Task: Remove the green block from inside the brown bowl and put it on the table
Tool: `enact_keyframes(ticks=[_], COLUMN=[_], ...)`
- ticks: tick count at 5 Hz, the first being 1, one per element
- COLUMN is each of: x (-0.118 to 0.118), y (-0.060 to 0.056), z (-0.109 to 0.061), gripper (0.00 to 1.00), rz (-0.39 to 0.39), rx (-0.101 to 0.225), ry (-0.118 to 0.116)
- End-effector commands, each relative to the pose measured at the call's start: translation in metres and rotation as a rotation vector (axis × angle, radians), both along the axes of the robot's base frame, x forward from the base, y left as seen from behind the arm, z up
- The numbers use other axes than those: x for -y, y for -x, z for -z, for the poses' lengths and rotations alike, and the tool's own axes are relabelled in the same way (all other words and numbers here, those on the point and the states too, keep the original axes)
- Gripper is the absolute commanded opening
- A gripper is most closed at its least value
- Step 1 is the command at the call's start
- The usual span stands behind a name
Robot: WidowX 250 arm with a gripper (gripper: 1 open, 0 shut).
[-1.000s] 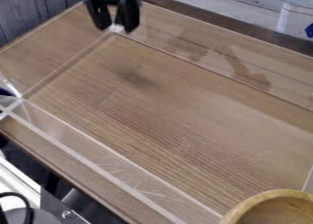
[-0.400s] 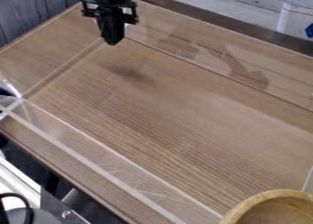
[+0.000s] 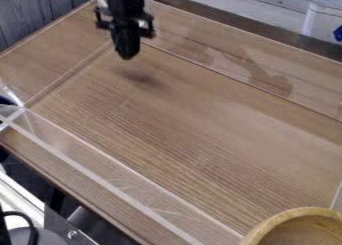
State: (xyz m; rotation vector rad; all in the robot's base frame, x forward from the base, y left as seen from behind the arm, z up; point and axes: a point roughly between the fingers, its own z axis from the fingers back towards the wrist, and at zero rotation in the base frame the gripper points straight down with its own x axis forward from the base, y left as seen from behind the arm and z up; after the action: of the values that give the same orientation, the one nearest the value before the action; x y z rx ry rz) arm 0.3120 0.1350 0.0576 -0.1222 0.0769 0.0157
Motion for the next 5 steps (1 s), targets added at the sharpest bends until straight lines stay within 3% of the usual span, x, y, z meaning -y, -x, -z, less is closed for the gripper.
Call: enact_keyframes(ticks=[1, 4, 5], x=[0.003, 0.012, 0.014], y=[-0.008, -0.012, -0.012], z=[0.003, 0.016, 0.013], gripper=[0.00, 0.00, 1.00], rz=[0.024, 0.044, 0.043], rx=[0.034, 0.027, 0.026], ry=[-0.023, -0.016, -0.013])
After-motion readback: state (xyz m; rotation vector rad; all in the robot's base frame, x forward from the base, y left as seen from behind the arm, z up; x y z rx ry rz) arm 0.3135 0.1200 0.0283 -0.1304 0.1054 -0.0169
